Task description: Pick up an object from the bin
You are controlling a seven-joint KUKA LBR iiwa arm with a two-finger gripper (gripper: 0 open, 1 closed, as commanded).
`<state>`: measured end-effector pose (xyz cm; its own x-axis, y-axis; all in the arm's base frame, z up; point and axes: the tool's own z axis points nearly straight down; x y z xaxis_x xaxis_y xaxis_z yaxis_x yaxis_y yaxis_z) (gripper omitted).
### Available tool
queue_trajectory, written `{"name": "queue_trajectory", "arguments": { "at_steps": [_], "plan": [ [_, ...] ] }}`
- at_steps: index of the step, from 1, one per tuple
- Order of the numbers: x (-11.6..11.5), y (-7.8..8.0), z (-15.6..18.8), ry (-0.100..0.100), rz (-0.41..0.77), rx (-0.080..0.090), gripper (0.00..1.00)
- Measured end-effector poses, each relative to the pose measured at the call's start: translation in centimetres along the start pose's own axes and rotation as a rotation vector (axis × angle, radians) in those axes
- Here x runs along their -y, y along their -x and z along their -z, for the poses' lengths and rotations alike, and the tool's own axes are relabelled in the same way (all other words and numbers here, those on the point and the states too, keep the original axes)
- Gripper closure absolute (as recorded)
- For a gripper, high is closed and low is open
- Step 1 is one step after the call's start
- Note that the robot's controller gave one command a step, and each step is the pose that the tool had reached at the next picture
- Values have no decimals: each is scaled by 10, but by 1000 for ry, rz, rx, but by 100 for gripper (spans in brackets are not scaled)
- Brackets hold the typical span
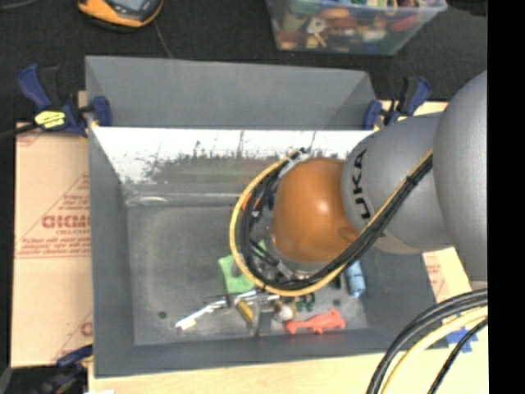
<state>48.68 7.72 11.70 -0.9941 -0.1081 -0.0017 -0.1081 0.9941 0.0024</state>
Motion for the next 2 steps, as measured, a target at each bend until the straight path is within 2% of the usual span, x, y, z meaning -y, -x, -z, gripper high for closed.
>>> {"name": "queue_trajectory", "arguments": {
  "at_steps": [1,2],
  "plan": [
    [9,56,35,-2,-7,30,0],
    [9,18,69,-2,7,3,0]
  ]
}}
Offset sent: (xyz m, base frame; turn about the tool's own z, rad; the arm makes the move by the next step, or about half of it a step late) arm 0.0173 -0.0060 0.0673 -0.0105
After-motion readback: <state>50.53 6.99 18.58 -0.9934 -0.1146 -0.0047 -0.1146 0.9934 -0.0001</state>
